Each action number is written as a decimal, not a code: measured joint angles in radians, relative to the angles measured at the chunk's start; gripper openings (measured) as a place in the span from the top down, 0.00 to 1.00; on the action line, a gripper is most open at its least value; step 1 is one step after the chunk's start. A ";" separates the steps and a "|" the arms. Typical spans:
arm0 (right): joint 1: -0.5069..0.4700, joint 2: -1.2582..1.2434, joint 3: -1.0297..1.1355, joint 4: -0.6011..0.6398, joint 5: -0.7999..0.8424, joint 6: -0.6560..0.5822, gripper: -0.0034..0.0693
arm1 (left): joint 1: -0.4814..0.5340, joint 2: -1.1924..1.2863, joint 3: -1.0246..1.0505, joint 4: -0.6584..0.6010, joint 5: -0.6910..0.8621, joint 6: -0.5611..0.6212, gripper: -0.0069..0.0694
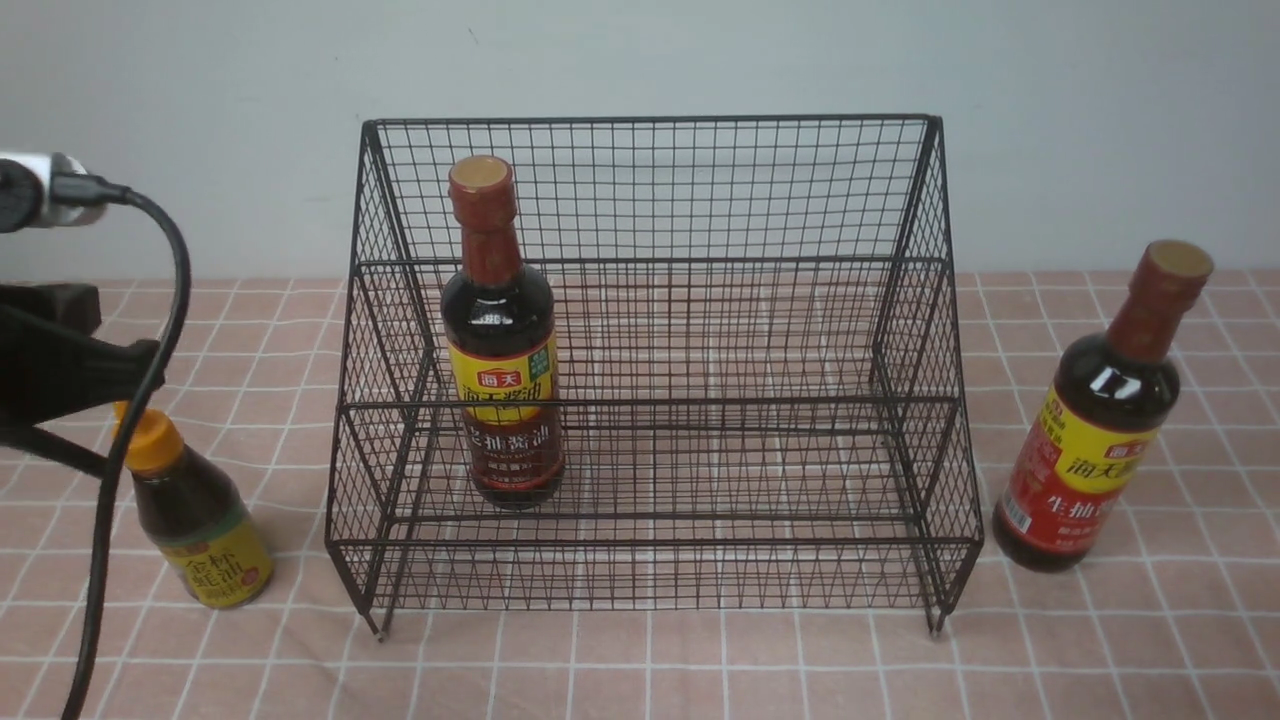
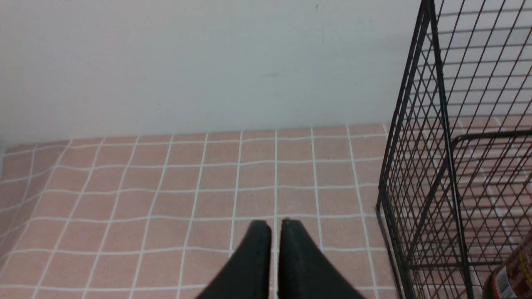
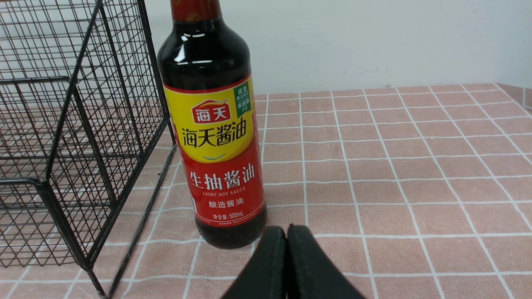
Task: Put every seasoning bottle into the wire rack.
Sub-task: Use the left arm to grab the condiment bottle closest to it
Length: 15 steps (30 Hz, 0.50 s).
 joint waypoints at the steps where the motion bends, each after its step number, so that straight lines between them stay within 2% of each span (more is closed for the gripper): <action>1: 0.000 0.000 0.000 0.000 0.000 0.000 0.97 | -0.001 -0.009 0.016 0.004 -0.025 -0.007 0.89; 8: 0.000 0.000 0.000 0.000 0.000 0.000 0.97 | -0.001 -0.118 0.243 0.021 -0.320 -0.016 0.89; 15: 0.000 0.000 0.000 0.000 0.000 0.000 0.97 | -0.001 -0.097 0.289 0.021 -0.352 -0.014 0.87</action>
